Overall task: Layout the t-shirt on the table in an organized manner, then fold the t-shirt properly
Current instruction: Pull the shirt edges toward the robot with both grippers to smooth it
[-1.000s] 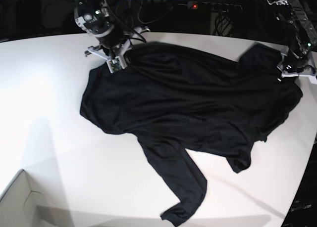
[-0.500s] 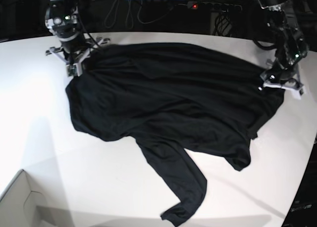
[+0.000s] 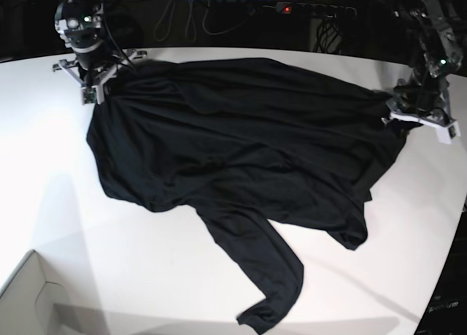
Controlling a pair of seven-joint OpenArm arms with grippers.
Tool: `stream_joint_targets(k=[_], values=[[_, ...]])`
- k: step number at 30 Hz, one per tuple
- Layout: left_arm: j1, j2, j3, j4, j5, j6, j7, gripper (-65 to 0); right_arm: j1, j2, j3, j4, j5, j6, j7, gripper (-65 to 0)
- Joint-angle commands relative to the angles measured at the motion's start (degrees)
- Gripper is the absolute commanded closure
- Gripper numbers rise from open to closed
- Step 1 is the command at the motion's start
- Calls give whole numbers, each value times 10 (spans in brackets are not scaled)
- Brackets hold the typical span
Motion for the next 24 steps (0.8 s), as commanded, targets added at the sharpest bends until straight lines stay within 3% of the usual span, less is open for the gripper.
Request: stream_joint_targets(k=[1, 3, 10, 17, 21, 24], values=[[-9, -8, -9, 21, -2, -1, -14, -262, 2, 2, 3, 25, 2, 0, 16, 0], [-12, -8, -11, 30, -2, -1, -16, -265, -6, 2, 3, 44, 2, 0, 16, -31], [-94, -8, -9, -10, -1, -1, -14, -266, -7, 2, 4, 83, 2, 0, 18, -236], [-190, -6, 49, -116, 4, -1, -17, -266, 55, 2, 5, 82, 1, 0, 16, -302], [-245, -4, 97, -175, 5, 0, -19, -266, 139, 3, 5, 54, 1, 0, 15, -369], [-271, -1, 122, -208, 5, 1, -21, -266, 196, 23, 0, 16, 1, 0, 15, -418]])
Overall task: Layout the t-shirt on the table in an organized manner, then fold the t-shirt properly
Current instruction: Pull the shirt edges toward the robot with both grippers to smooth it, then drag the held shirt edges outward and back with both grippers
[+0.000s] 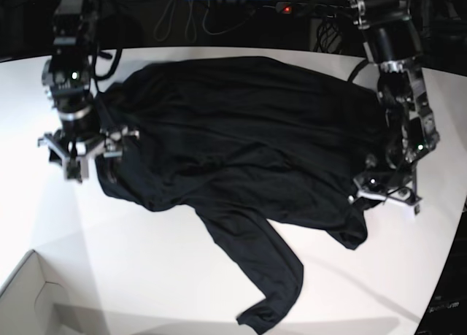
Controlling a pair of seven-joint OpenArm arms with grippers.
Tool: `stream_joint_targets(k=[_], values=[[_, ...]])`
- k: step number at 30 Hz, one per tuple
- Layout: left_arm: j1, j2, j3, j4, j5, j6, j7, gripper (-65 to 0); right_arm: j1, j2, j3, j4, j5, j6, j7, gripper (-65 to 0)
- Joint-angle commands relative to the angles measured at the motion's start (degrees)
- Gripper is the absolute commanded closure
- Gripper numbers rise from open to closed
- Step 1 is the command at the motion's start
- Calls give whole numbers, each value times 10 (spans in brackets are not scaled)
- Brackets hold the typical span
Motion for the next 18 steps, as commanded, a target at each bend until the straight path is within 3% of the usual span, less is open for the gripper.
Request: stream_joint_targets(k=[1, 7, 12, 18], values=[[-19, -8, 2, -5, -1, -1, -11, -266, 24, 11, 2, -19, -3, -2, 2, -427], [-42, -11, 36, -56, -1, 1, -48, -266, 171, 61, -33, -214, -3, -2, 2, -433], [-40, -13, 38, -53, -1, 1, -44, -266, 259, 88, -77, -363, -3, 0, 3, -433], [-21, -14, 37, -53, -1, 1, -48, -266, 275, 87, -79, -399, -3, 77, 3, -429]])
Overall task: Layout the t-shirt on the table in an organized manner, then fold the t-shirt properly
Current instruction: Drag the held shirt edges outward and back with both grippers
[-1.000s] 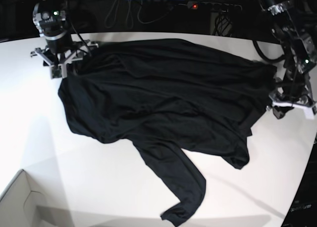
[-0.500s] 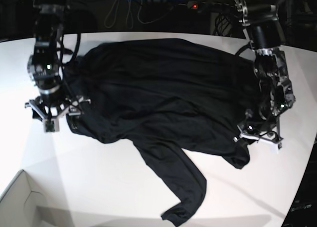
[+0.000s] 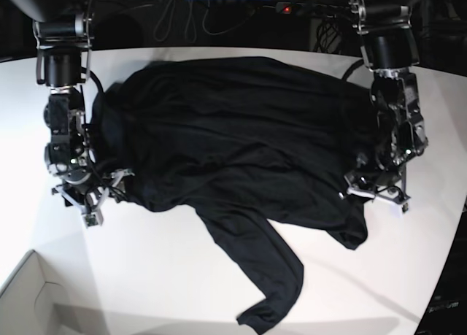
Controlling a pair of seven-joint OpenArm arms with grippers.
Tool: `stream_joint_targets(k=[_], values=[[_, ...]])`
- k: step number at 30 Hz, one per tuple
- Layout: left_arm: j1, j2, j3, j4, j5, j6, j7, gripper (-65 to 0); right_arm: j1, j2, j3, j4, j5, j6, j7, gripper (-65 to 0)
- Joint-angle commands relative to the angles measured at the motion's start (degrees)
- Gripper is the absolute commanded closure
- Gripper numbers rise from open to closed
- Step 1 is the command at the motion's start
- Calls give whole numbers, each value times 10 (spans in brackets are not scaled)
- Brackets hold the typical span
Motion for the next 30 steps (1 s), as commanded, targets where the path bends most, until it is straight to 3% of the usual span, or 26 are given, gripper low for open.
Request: stream_joint_targets(k=[1, 8, 17, 20, 25, 30], values=[[-9, -6, -2, 11, -4, -2, -10, -266, 3, 5, 1, 20, 2, 5, 9, -429], [-2, -17, -3, 12, -5, -2, -10, -266, -37, -9, -2, 88, 2, 5, 8, -429], [-1, -17, -3, 12, -5, -2, -10, -266, -35, -21, -2, 23, 2, 5, 13, -413], [0, -17, -3, 12, -5, -2, -10, -266, -24, -19, -2, 13, 2, 5, 13, -315], [5, -23, -3, 12, -5, -2, -10, -266, -17, -17, 1, 29, 2, 5, 13, -6], [6, -29, -3, 13, -9, -2, -10, -266, -24, -5, 19, 118, 2, 1, 11, 0]])
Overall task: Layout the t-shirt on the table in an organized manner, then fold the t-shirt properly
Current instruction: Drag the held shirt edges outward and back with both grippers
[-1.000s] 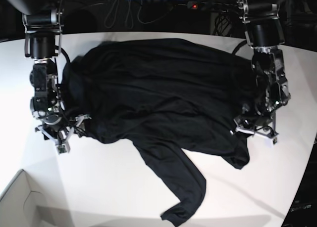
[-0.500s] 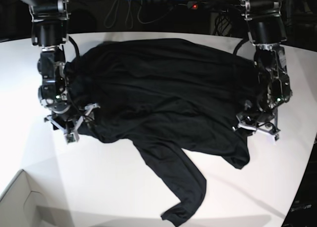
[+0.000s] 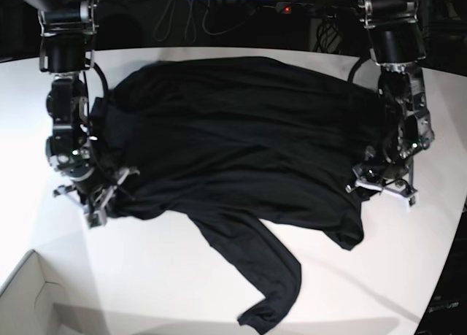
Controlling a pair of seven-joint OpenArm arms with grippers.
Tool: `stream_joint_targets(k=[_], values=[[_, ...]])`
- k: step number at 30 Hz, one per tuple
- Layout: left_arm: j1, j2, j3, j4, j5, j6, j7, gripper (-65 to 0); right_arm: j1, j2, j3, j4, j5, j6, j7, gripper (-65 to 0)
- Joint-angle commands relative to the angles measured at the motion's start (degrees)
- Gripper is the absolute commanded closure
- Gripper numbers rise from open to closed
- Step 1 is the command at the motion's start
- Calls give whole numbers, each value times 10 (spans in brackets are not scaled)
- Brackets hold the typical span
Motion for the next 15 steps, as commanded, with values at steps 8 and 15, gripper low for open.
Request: stream_joint_targets(k=[8, 15], values=[[-10, -3, -1, 33, -3, -2, -8, -266, 19, -17, 161, 63, 1, -2, 14, 0], [-10, 11, 1, 26, 1, -3, -8, -266, 19, -14, 201, 33, 1, -2, 14, 0]])
